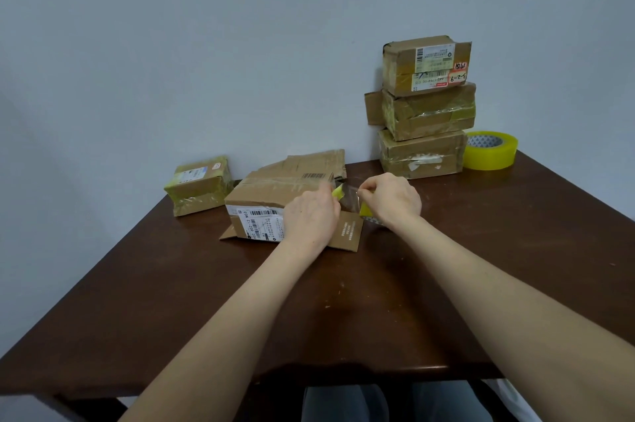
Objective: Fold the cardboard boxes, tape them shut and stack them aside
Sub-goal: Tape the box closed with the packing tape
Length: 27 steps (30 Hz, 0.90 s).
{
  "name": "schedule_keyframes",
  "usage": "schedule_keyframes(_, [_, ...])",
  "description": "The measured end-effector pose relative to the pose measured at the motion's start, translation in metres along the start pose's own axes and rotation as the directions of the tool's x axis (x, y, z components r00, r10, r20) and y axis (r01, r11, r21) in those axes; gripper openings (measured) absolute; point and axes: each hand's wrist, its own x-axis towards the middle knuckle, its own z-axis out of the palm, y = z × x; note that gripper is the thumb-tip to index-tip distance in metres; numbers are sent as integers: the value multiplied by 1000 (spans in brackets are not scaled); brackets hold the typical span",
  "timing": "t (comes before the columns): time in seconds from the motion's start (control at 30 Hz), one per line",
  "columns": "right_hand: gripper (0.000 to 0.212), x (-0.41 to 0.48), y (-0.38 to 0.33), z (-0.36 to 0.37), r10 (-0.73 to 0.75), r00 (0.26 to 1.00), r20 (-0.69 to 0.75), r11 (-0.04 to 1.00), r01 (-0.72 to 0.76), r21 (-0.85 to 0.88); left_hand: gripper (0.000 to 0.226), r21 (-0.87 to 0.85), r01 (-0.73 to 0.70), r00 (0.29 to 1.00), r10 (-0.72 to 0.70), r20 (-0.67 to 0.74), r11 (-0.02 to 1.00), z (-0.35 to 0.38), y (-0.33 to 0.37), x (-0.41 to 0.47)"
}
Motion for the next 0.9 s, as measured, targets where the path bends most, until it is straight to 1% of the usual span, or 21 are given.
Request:
schedule_keyframes(0.37, [20,1,4,-2,7,1000,-7,999,-7,31,25,94,-16,1000,14,18,995,8,2,3])
schedule_keyframes(0.47, [19,1,6,-3,25,1000,-14,996,-24,82,22,126,-24,999,19,42,992,7,3,4])
schedule_keyframes(0.6, [21,2,15,-14,76,996,-48,969,-62,237,21,155,-19,998,10,60,988,5,1,5])
schedule_keyframes(0.67, [20,1,20,-21,86,994,-60,959,-67,277,22,131,-14,999,7,49,991,3,-1,5])
schedule_keyframes(0.73, [19,2,23,-28,113,989,-91,934,-75,349,23,64,-37,998,34,47,997,2,2,-1])
schedule_keyframes(0.83, [19,3,24,-38,173,977,-126,896,-103,433,25,-49,-101,985,106,134,994,10,21,-19])
schedule_keyframes(0.9, [20,4,25,-43,190,971,-146,888,-106,448,27,-124,-94,973,118,200,988,20,33,-26])
